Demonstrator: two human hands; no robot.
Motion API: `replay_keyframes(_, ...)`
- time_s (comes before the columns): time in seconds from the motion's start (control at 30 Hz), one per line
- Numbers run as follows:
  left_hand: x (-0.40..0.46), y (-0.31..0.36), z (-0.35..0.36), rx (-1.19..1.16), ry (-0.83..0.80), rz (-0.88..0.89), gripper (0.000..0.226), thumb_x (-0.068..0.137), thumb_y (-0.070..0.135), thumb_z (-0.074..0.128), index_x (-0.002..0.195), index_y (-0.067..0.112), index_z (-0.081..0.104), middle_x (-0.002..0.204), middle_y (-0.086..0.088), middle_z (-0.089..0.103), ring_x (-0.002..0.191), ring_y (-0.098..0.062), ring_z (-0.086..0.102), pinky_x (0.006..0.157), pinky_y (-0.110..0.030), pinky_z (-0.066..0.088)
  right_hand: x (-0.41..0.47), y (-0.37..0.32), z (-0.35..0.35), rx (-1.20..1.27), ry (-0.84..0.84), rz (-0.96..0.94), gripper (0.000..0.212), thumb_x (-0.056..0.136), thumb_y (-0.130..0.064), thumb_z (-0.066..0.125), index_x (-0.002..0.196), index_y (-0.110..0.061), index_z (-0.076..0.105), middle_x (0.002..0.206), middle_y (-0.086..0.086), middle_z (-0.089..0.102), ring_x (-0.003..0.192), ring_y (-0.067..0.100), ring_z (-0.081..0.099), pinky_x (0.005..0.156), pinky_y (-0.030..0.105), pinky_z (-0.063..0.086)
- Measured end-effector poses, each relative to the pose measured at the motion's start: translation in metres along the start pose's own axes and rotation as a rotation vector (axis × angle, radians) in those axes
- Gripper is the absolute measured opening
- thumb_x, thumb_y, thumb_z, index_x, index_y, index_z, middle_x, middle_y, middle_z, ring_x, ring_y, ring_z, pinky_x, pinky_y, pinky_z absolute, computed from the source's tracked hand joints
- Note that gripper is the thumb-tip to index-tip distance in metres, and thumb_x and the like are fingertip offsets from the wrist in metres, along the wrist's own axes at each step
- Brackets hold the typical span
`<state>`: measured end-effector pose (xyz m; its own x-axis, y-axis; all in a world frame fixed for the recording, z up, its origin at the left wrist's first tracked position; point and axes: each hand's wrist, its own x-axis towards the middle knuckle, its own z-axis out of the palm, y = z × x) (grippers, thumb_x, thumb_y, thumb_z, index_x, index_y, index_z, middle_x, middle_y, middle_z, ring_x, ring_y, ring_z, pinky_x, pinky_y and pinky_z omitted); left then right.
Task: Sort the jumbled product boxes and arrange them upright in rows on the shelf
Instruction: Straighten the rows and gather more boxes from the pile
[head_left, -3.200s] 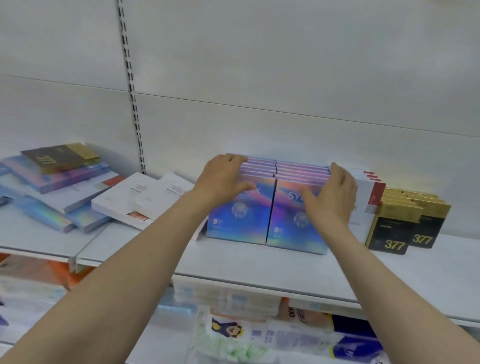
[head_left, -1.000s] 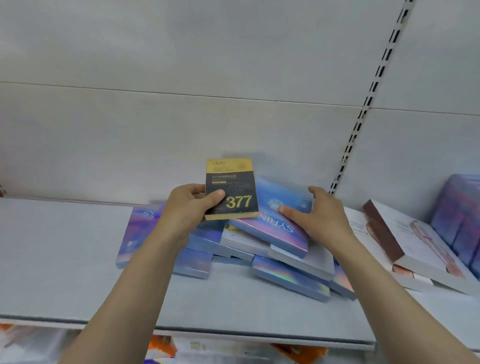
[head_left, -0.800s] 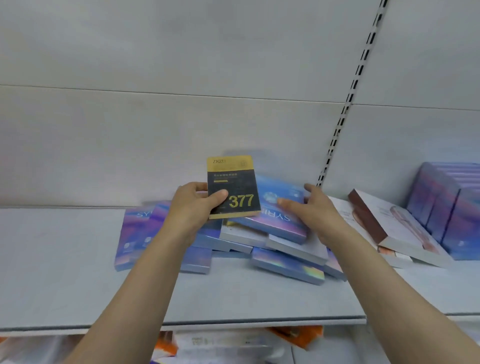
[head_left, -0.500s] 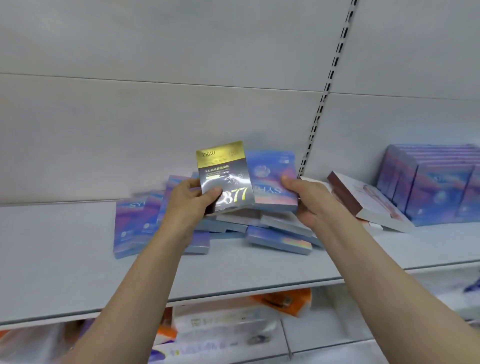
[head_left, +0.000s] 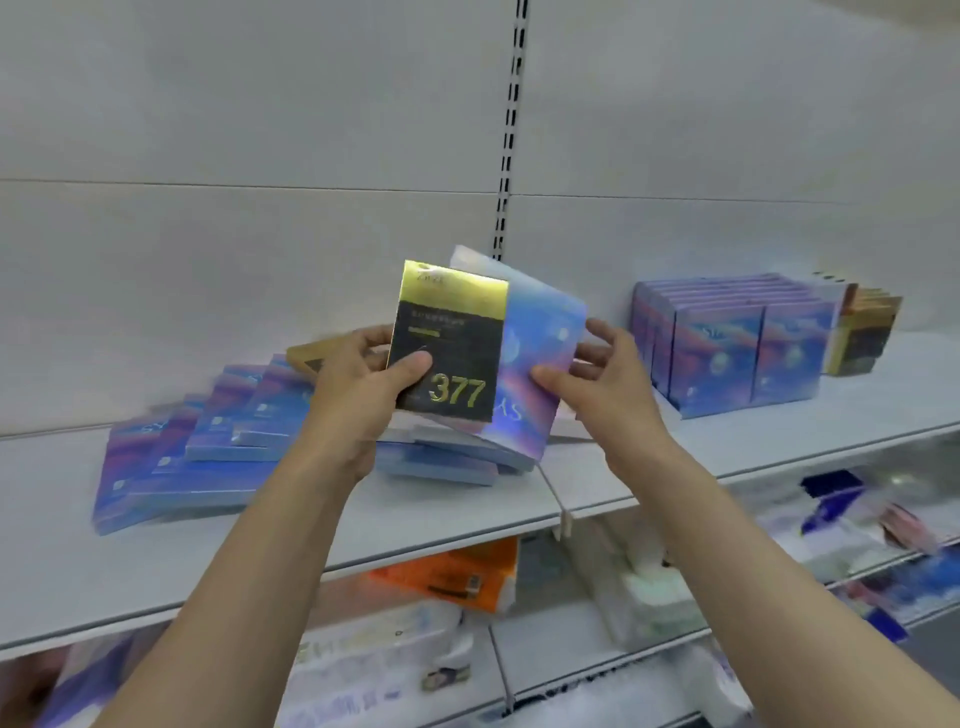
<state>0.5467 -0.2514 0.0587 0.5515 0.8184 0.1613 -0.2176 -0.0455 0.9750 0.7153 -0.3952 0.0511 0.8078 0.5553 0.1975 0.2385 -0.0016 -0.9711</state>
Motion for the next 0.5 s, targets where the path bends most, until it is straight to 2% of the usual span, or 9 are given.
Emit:
replay_keyframes(0.07, -0.006, 0.007, 0.025, 0.055, -0.066, 0.024, 0.030, 0.087, 0.001, 0.066, 0.113, 0.011, 0.058, 0.092, -0.007, 0.074, 0.077, -0.020, 0.071, 0.071, -0.029, 0.056, 0.004, -0.004, -0.034, -0.185, 0.019, -0.179, 0.104, 0.071, -0.024, 0.087, 0.153, -0.026, 0.024, 0.146, -0.001, 0.043, 0.131, 0.011, 0.046, 0.106, 0.037, 0.044)
replay_keyframes(0.13, -0.013, 0.010, 0.055, 0.104, -0.174, 0.025, 0.028, 0.085, -0.002, 0.065, 0.110, 0.011, 0.061, 0.085, -0.007, 0.075, 0.072, -0.021, 0.070, 0.065, -0.028, 0.055, 0.008, -0.010, -0.075, -0.360, -0.010, -0.366, 0.111, 0.069, -0.037, 0.087, 0.155, -0.034, 0.017, 0.159, -0.003, 0.022, 0.147, 0.009, 0.020, 0.117, 0.034, 0.025)
replay_keyframes(0.17, -0.018, 0.011, 0.073, 0.130, -0.214, 0.024, 0.029, 0.085, -0.002, 0.065, 0.111, 0.010, 0.061, 0.084, -0.007, 0.075, 0.071, -0.021, 0.070, 0.063, -0.027, 0.054, 0.011, -0.011, -0.097, -0.428, -0.049, -0.435, 0.110, 0.069, -0.039, 0.086, 0.155, -0.037, 0.017, 0.162, -0.005, 0.018, 0.149, 0.008, 0.014, 0.118, 0.032, 0.021)
replay_keyframes(0.23, -0.025, 0.011, 0.108, 0.145, -0.267, 0.025, 0.027, 0.086, -0.002, 0.064, 0.111, 0.008, 0.061, 0.083, -0.008, 0.075, 0.069, -0.019, 0.070, 0.060, -0.024, 0.053, 0.017, -0.012, -0.141, -0.420, -0.210, -0.434, 0.104, 0.074, -0.029, 0.085, 0.154, -0.040, 0.020, 0.159, -0.008, 0.027, 0.147, 0.005, 0.023, 0.119, 0.032, 0.025)
replay_keyframes(0.3, -0.034, 0.006, 0.147, 0.113, -0.311, 0.029, 0.023, 0.088, -0.002, 0.061, 0.110, 0.008, 0.061, 0.082, -0.006, 0.075, 0.068, -0.018, 0.069, 0.058, -0.022, 0.052, 0.020, -0.007, -0.183, -0.269, -0.365, -0.311, 0.097, 0.079, -0.013, 0.081, 0.152, -0.043, 0.026, 0.149, 0.000, 0.048, 0.135, 0.010, 0.046, 0.114, 0.039, 0.038)
replay_keyframes(0.37, -0.042, -0.004, 0.185, 0.039, -0.302, 0.012, 0.024, 0.091, -0.001, 0.058, 0.114, 0.006, 0.059, 0.089, -0.006, 0.074, 0.072, -0.018, 0.069, 0.064, -0.026, 0.054, 0.021, 0.006, -0.219, -0.159, -0.329, -0.234, 0.091, 0.080, -0.004, 0.078, 0.147, -0.047, 0.035, 0.130, 0.022, 0.060, 0.114, 0.028, 0.062, 0.103, 0.053, 0.047)
replay_keyframes(0.4, -0.046, -0.011, 0.202, -0.016, -0.275, -0.009, 0.026, 0.093, 0.000, 0.056, 0.119, 0.004, 0.057, 0.096, -0.009, 0.073, 0.077, -0.019, 0.068, 0.070, -0.032, 0.055, 0.020, 0.014, -0.235, -0.131, -0.271, -0.216, 0.089, 0.081, -0.003, 0.076, 0.145, -0.049, 0.037, 0.124, 0.031, 0.059, 0.105, 0.039, 0.063, 0.097, 0.058, 0.049)
replay_keyframes(0.43, -0.050, -0.018, 0.218, -0.074, -0.239, -0.034, 0.029, 0.095, 0.002, 0.053, 0.124, 0.002, 0.053, 0.103, -0.012, 0.070, 0.082, -0.022, 0.067, 0.078, -0.040, 0.054, 0.019, 0.024, -0.250, -0.084, -0.225, -0.196, 0.087, 0.082, -0.002, 0.075, 0.145, -0.050, 0.038, 0.121, 0.033, 0.058, 0.100, 0.042, 0.064, 0.092, 0.059, 0.052)
replay_keyframes(0.5, -0.057, -0.032, 0.248, -0.184, -0.159, -0.081, 0.032, 0.097, 0.005, 0.051, 0.129, 0.001, 0.049, 0.109, -0.014, 0.067, 0.086, -0.024, 0.066, 0.083, -0.049, 0.055, 0.019, 0.043, -0.279, 0.162, -0.180, -0.114, 0.086, 0.085, 0.001, 0.071, 0.145, -0.049, 0.036, 0.125, 0.021, 0.062, 0.099, 0.030, 0.069, 0.075, 0.048, 0.060)
